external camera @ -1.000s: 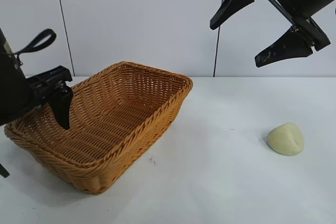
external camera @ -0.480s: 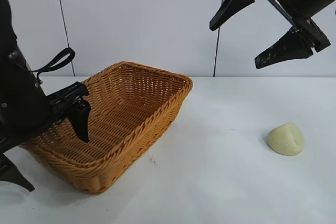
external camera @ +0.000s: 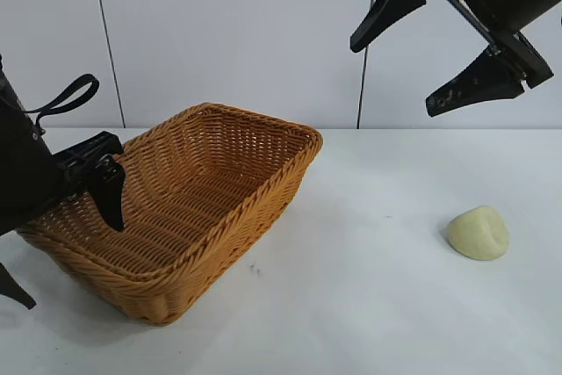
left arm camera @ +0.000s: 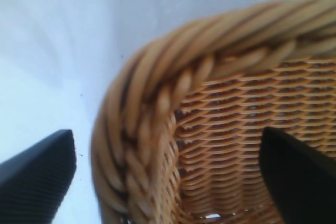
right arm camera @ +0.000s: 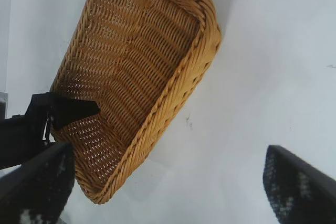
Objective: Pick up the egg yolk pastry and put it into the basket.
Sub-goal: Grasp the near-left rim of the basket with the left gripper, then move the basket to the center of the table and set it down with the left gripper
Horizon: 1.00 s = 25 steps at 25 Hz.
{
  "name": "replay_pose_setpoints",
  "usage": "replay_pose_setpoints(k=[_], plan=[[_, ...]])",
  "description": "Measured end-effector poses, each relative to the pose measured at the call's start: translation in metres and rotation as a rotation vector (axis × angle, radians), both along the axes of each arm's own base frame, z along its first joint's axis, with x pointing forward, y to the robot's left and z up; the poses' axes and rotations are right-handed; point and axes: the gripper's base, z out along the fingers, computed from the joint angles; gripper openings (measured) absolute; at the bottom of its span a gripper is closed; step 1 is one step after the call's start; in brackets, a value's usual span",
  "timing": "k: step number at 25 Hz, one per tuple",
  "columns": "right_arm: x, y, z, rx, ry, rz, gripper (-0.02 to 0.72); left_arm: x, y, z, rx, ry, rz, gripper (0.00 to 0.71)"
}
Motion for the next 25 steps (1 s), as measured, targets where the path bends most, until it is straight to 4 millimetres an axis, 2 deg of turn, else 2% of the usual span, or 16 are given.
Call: replay_pose_setpoints(k=[2, 6, 7, 8, 13, 20, 25], plan=[[0.000, 0.000, 0.000, 0.000, 0.000, 0.000, 0.695, -0.001, 0.000, 0.000, 0.001, 0.006, -0.001, 0.493], [0.000, 0.000, 0.000, 0.001, 0.000, 0.000, 0.695, -0.002, 0.000, 0.000, 0.005, 0.020, -0.003, 0.160], [0.000, 0.000, 0.000, 0.001, 0.000, 0.000, 0.695, -0.002, 0.000, 0.000, 0.000, 0.021, 0.006, 0.113], [0.000, 0.000, 0.000, 0.001, 0.000, 0.000, 0.695, -0.001, 0.000, 0.000, -0.005, 0.014, 0.013, 0.094], [0.000, 0.000, 0.000, 0.001, 0.000, 0.000, 0.695, 0.006, 0.000, 0.007, -0.018, -0.006, -0.021, 0.090], [0.000, 0.000, 0.000, 0.001, 0.000, 0.000, 0.695, 0.036, 0.008, 0.038, -0.026, -0.052, -0.267, 0.087], [0.000, 0.000, 0.000, 0.002, 0.004, 0.003, 0.695, 0.061, 0.012, 0.046, -0.012, -0.053, -0.442, 0.087]])
